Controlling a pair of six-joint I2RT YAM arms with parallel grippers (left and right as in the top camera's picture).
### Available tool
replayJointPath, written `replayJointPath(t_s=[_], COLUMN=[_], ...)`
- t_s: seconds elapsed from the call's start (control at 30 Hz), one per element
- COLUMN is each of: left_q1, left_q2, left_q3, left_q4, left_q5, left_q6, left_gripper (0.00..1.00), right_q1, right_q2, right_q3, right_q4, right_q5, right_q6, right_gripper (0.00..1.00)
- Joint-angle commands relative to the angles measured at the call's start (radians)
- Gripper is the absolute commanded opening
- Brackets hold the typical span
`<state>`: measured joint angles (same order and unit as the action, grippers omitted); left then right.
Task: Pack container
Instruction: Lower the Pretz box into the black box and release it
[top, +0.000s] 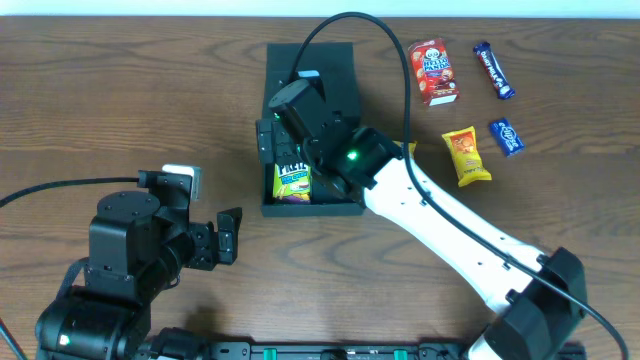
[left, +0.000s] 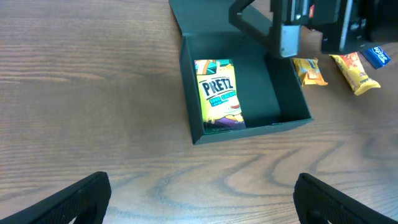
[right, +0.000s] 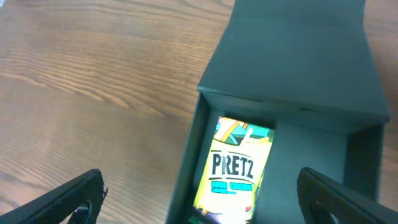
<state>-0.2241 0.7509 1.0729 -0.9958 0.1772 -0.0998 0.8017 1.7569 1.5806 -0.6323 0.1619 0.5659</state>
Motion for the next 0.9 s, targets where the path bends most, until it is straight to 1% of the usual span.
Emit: replayJointPath(t_s=[0.0, 0.17, 0.2, 0.3, 0.37, 0.43, 0.47, 0.57, 0.87], left_q1=[0.001, 0.001, 0.001, 0.001, 0.001, 0.001, 0.001, 0.001, 0.001], left_q2=[0.0, 0.0, 0.0, 0.0, 0.0, 0.0, 0.0, 0.0, 0.0], left_q3=[0.003, 0.003, 0.003, 0.003, 0.003, 0.003, 0.003, 0.003, 0.003], left_q4=[-0.003, -0.003, -0.003, -0.003, -0.003, -0.003, -0.003, -0.003, -0.003], left_q5=[0.003, 0.004, 0.003, 0.003, 0.003, 0.004, 0.004, 0.004, 0.003], left_q6=[0.007, 0.007, 0.007, 0.007, 0.007, 0.007, 0.007, 0.007, 0.007], left_gripper=[0.95, 0.95, 0.95, 0.95, 0.95, 0.95, 0.95, 0.95, 0.95], right_q1=[-0.003, -0.003, -0.003, -0.01, -0.011, -0.011, -0.013, -0.018, -0.043], right_q2=[-0.021, -0.02, -0.02, -0.02, -0.015, -0.007, -0.002, 0.029, 0.188], right_q3=[0.003, 0.003, 0.003, -0.003, -0.016, -0.032, -0.041, -0.066, -0.079], right_q4=[-0.014, -0.014, -0.015, -0.022, -0.029, -0.031, -0.032, -0.029, -0.031], right_q5=[0.014, 0.014, 0.014, 0.034, 0.076, 0.112, 0.126, 0.138, 0.138], right_q6=[-0.052, -0.051, -0.053, -0.104, -0.103, -0.103, -0.104, -0.104, -0.103], right_gripper=[0.99, 0.97, 0.93, 0.51, 0.29, 0.14, 0.1, 0.02, 0.01])
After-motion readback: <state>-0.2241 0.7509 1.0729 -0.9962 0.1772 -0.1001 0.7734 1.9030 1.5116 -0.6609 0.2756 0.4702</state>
